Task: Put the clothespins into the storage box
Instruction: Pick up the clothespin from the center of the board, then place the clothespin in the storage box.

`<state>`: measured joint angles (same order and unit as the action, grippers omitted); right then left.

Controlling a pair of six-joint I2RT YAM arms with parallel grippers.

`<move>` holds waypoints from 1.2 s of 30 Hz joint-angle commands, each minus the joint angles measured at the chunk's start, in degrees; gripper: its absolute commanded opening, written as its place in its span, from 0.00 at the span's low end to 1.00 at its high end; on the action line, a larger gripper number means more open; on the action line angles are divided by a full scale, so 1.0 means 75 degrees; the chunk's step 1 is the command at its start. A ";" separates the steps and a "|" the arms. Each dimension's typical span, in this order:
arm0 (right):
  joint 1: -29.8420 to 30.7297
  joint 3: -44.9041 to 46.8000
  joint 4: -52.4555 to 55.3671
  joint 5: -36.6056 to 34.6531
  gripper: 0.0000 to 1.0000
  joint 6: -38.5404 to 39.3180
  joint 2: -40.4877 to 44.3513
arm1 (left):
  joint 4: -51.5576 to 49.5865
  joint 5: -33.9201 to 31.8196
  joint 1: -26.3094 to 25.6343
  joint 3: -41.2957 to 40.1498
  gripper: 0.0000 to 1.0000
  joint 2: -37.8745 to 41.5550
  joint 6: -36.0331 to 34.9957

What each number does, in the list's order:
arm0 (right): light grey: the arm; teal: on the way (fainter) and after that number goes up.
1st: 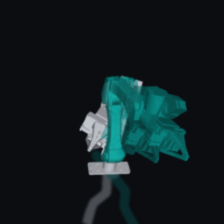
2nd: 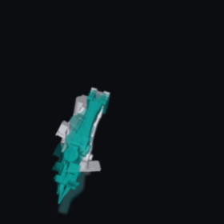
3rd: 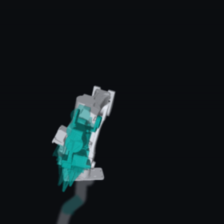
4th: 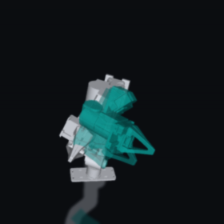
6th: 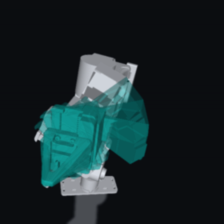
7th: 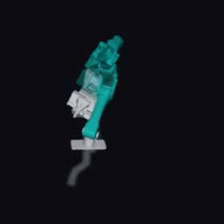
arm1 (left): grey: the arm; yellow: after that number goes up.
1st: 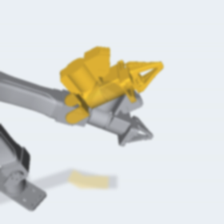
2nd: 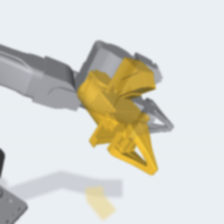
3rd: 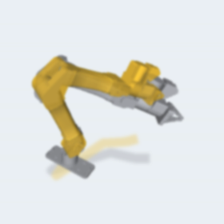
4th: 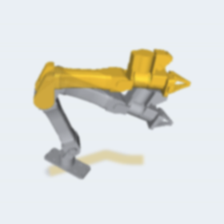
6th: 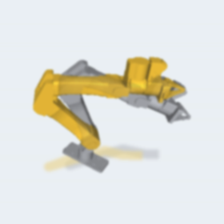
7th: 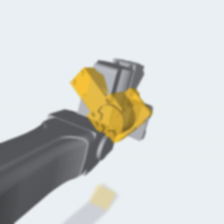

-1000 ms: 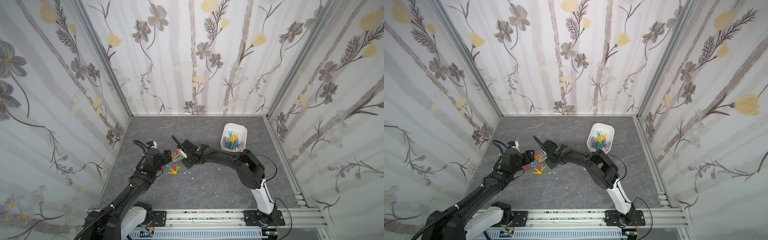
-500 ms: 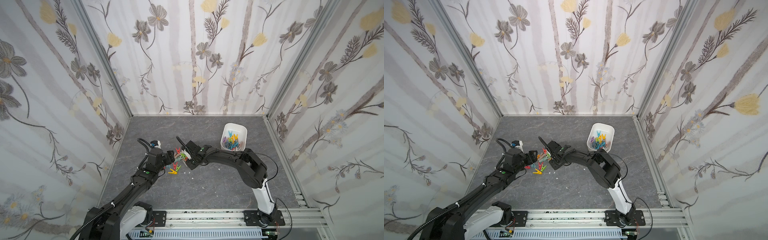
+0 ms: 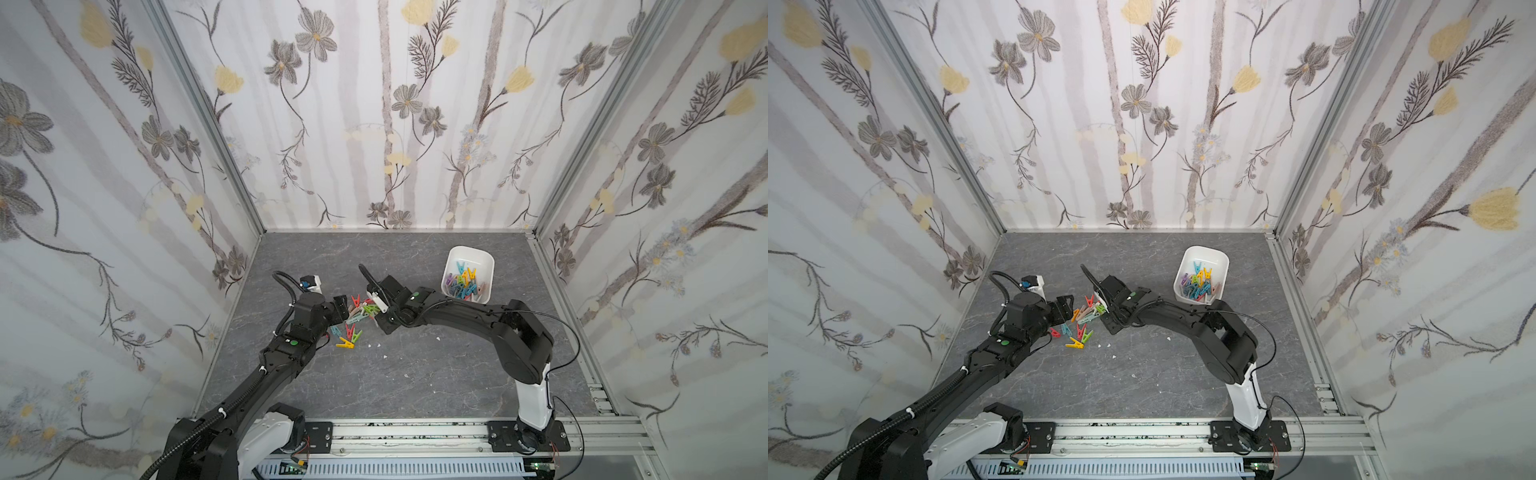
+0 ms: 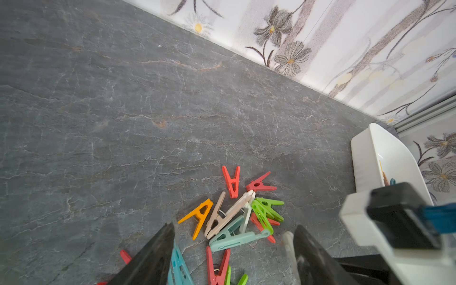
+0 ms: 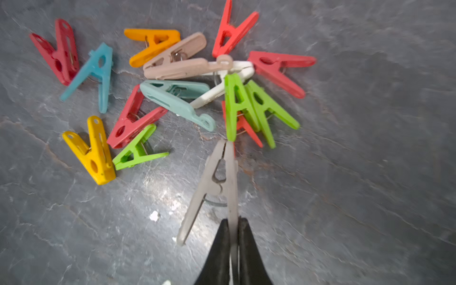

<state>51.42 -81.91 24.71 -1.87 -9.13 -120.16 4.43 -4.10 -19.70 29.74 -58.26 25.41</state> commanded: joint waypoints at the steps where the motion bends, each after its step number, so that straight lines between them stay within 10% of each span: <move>1: -0.0378 0.0623 -0.0383 0.0084 0.10 -0.0387 0.0730 | 0.0294 -0.0276 -0.0309 0.0139 0.76 0.0018 -0.0398; 10: -0.2975 0.2156 -0.1335 0.0249 0.05 -0.1711 0.2298 | 0.1028 -0.1368 -0.3235 0.1236 0.77 -0.2094 -0.1349; 19: -0.4614 0.2180 -0.1415 0.0183 0.15 -0.2404 0.1844 | 0.1002 -0.1301 -0.3658 0.2201 0.78 -0.3464 -0.1540; 24: -0.4494 0.1858 -0.1032 -0.0500 0.38 -0.2468 0.1923 | 0.0684 -0.1480 -0.3487 0.2192 0.79 -0.3435 -0.1499; 36: -0.1211 0.0826 -0.1049 -0.0275 0.41 -0.2611 0.1347 | -0.0279 -0.1344 -0.0727 0.0223 0.78 -0.0566 0.0054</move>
<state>39.46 -74.04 18.09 -5.43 -28.01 -107.70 5.17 -14.44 -28.03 33.41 -65.67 22.46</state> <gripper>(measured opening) 0.403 0.776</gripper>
